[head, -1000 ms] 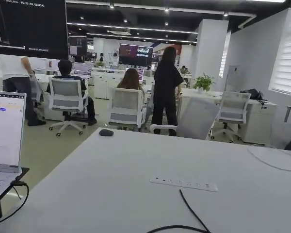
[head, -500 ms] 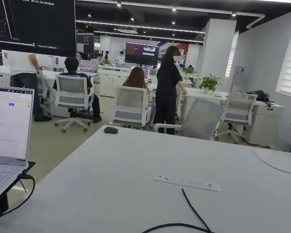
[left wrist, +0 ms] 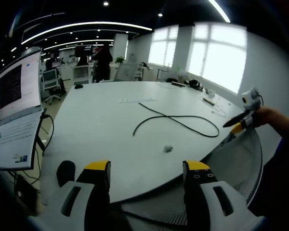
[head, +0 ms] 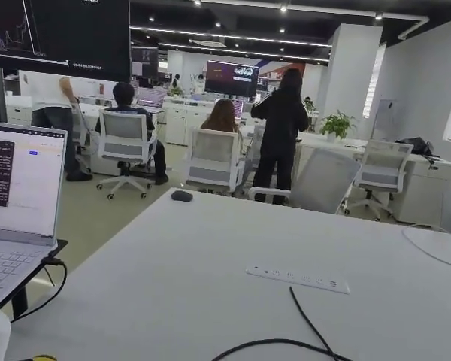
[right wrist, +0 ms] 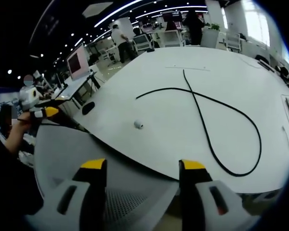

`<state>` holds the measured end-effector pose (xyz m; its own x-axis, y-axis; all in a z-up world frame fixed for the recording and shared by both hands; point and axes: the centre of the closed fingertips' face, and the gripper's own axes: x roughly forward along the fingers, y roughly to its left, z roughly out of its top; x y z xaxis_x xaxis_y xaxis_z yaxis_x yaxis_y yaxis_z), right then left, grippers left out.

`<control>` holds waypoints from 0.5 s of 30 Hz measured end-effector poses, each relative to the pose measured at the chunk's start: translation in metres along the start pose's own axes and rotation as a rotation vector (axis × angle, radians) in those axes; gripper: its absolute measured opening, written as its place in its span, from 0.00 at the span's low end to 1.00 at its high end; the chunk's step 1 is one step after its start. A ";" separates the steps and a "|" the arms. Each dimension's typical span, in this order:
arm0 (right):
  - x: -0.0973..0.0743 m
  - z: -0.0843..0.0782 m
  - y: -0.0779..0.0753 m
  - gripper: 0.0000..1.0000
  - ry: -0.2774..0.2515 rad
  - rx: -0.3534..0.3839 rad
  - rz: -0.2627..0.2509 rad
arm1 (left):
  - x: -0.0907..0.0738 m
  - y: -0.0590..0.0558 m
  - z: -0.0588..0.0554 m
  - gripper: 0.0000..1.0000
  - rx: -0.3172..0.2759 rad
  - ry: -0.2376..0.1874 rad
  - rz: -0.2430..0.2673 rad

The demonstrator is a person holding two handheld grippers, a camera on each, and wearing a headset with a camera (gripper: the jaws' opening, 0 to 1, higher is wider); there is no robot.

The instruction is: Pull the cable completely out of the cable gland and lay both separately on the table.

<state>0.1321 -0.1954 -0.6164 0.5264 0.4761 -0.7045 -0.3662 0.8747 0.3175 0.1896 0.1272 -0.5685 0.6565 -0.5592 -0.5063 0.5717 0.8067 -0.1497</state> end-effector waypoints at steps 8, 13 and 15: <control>0.003 -0.004 0.002 0.62 0.012 -0.006 0.011 | 0.007 -0.004 -0.004 0.62 0.001 0.016 -0.013; 0.005 -0.005 0.004 0.60 0.020 -0.017 0.025 | 0.011 -0.005 -0.004 0.62 0.002 0.022 -0.020; 0.006 -0.005 0.004 0.60 0.019 -0.015 0.028 | 0.014 -0.005 -0.005 0.62 0.003 0.026 -0.020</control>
<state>0.1298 -0.1894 -0.6226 0.5010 0.4983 -0.7076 -0.3917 0.8597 0.3280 0.1930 0.1163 -0.5791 0.6318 -0.5705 -0.5247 0.5866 0.7944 -0.1573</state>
